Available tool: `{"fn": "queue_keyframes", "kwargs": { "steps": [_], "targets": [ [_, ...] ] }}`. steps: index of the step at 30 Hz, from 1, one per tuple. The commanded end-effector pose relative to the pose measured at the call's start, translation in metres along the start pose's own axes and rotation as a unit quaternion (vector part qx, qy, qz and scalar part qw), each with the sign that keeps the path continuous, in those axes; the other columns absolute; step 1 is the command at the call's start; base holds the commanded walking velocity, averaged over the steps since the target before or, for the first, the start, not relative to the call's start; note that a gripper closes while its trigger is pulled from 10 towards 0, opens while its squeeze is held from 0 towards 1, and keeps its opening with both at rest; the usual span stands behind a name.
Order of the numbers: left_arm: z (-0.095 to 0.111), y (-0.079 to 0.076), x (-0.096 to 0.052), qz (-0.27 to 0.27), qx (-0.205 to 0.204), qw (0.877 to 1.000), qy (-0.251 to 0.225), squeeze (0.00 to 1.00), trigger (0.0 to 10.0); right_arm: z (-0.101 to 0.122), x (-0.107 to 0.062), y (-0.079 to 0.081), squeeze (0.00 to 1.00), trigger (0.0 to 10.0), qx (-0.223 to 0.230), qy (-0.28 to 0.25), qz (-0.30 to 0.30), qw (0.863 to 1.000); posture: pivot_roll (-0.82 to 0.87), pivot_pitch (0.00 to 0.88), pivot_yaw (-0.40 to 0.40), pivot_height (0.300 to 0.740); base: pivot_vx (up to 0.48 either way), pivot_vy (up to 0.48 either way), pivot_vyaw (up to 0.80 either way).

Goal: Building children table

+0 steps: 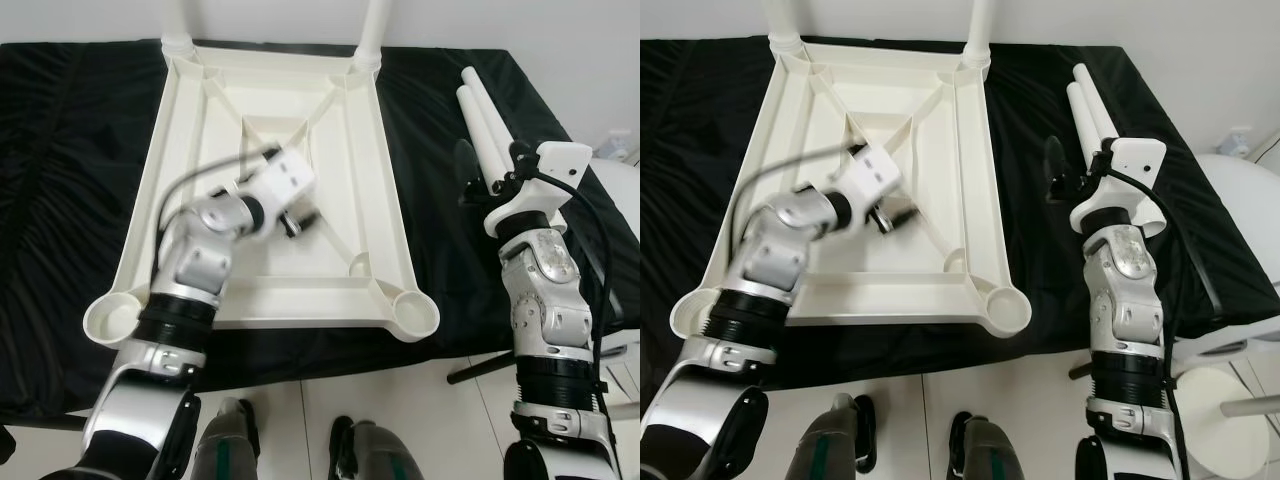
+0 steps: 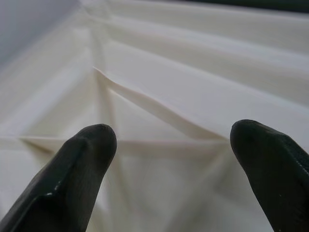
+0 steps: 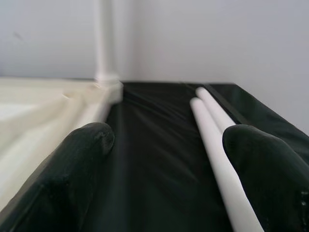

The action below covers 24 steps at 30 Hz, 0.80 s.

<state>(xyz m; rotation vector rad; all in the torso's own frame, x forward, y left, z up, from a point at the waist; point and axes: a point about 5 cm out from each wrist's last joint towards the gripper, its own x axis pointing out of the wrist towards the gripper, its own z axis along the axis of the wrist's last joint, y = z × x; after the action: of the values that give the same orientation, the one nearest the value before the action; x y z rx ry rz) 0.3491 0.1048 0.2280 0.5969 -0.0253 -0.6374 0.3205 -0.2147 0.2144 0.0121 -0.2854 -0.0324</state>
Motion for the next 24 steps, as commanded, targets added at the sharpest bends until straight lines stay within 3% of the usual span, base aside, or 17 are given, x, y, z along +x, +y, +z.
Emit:
{"fn": "queue_keyframes", "kwargs": {
  "steps": [1, 6, 13, 15, 19, 24],
  "targets": [
    [0.009, 0.016, -0.007, 0.150, -0.017, 0.988, -0.026, 0.00, 10.0, -0.004, 0.003, -0.006, 0.00, 10.0, -0.012, 0.015, -0.022, 1.000, -0.01, 0.150, -0.034, 0.740, 0.000, 0.000, 0.00],
    [0.026, 0.017, -0.016, 0.136, -0.043, 0.987, -0.072, 0.00, 10.0, -0.008, 0.009, -0.012, 0.00, 10.0, -0.026, 0.032, -0.047, 0.998, 0.00, 0.147, -0.040, 0.740, 0.000, 0.000, 0.00],
    [0.047, -0.018, -0.016, 0.058, -0.033, 0.990, -0.122, 0.00, 10.0, -0.017, 0.018, -0.031, 0.00, 10.0, -0.072, 0.081, -0.115, 0.987, 0.00, 0.147, -0.044, 0.740, 0.000, 0.000, 0.00],
    [0.048, -0.021, -0.016, 0.054, -0.033, 0.990, -0.123, 0.00, 10.0, -0.017, 0.018, -0.032, 0.00, 10.0, -0.073, 0.084, -0.122, 0.986, 0.00, 0.147, -0.044, 0.740, 0.000, 0.000, 0.00],
    [0.053, -0.044, -0.013, 0.023, -0.026, 0.991, -0.129, 0.00, 10.0, -0.022, 0.018, -0.042, 0.00, 10.0, -0.057, 0.108, -0.158, 0.980, 0.00, 0.152, -0.042, 0.740, 0.000, 0.000, 0.00],
    [0.059, -0.055, -0.013, 0.011, -0.017, 0.991, -0.134, 0.00, 10.0, -0.023, 0.018, -0.044, 0.00, 10.0, -0.051, 0.114, -0.163, 0.979, 0.00, 0.162, -0.042, 0.740, 0.000, 0.000, 0.00]
  ]
}}
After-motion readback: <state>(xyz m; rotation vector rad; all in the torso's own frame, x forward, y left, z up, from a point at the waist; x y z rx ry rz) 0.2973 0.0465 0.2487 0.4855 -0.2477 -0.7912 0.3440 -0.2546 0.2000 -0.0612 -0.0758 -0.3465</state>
